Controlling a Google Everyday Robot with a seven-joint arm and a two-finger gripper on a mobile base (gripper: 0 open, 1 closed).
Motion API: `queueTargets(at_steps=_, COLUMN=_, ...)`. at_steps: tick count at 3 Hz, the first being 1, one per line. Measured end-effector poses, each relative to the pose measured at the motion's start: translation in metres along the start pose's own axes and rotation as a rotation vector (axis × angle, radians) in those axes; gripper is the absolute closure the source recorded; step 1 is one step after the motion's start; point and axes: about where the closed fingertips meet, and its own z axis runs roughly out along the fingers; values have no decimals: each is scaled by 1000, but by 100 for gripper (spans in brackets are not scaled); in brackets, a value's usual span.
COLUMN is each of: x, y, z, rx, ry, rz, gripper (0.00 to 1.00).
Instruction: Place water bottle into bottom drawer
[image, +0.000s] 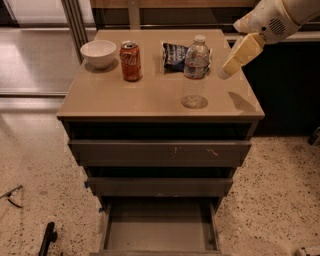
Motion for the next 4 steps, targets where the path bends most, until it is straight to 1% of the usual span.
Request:
queueTargets(at_steps=1, x=-15, y=-1, z=16, rx=-43, ry=-124, rz=30, gripper=0)
queueTargets(at_steps=2, x=-31, y=3, z=31, rx=-88, ry=-212, rz=37, gripper=0)
queueTargets(at_steps=3, x=-42, y=4, z=42, rx=-107, ry=-262, rz=34, gripper=0)
queueTargets(at_steps=4, x=-47, y=1, z=59, rx=-91, ry=-287, rz=14, gripper=0)
